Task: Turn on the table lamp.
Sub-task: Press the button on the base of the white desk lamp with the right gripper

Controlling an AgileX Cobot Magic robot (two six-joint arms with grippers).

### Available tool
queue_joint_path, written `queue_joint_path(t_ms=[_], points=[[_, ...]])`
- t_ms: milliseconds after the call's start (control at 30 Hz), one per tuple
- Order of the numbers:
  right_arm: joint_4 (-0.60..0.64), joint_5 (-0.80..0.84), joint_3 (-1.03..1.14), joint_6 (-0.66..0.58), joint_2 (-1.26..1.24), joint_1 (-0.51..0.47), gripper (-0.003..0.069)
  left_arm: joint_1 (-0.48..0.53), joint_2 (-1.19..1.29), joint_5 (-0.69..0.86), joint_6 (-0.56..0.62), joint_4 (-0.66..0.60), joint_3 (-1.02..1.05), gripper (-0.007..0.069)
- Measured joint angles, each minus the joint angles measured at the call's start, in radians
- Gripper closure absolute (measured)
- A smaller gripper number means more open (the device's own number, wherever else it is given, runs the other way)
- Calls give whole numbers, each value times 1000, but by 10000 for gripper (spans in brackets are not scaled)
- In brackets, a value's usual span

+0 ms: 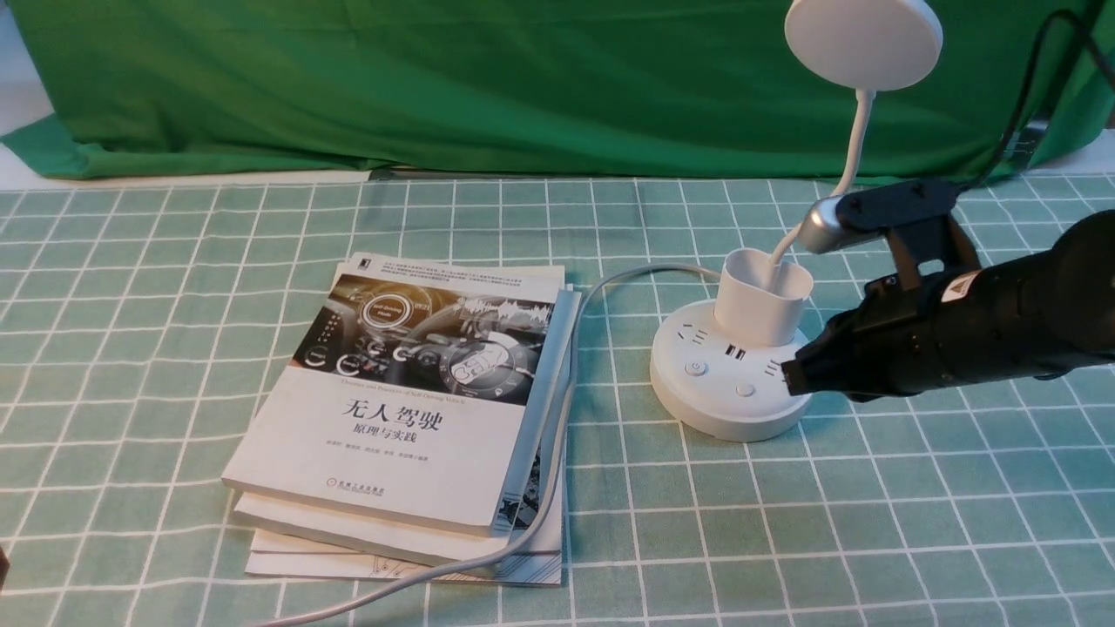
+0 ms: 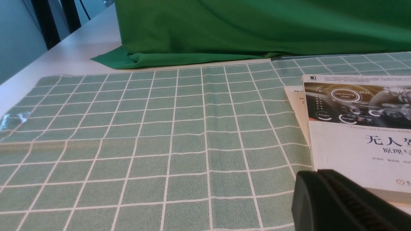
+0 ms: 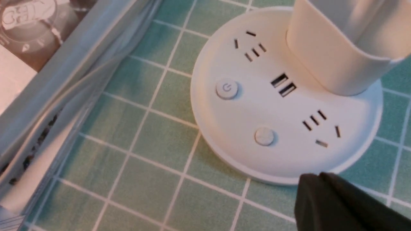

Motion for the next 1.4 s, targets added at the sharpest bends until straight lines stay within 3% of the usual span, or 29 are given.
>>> queue_joint_path(t_ms=[367,1400], points=[[10,-121,-3,0,114,36,630,0,0,0,0,0,0,603],[60,-154,-54,-30,216,37,629,0,0,0,0,0,0,603]])
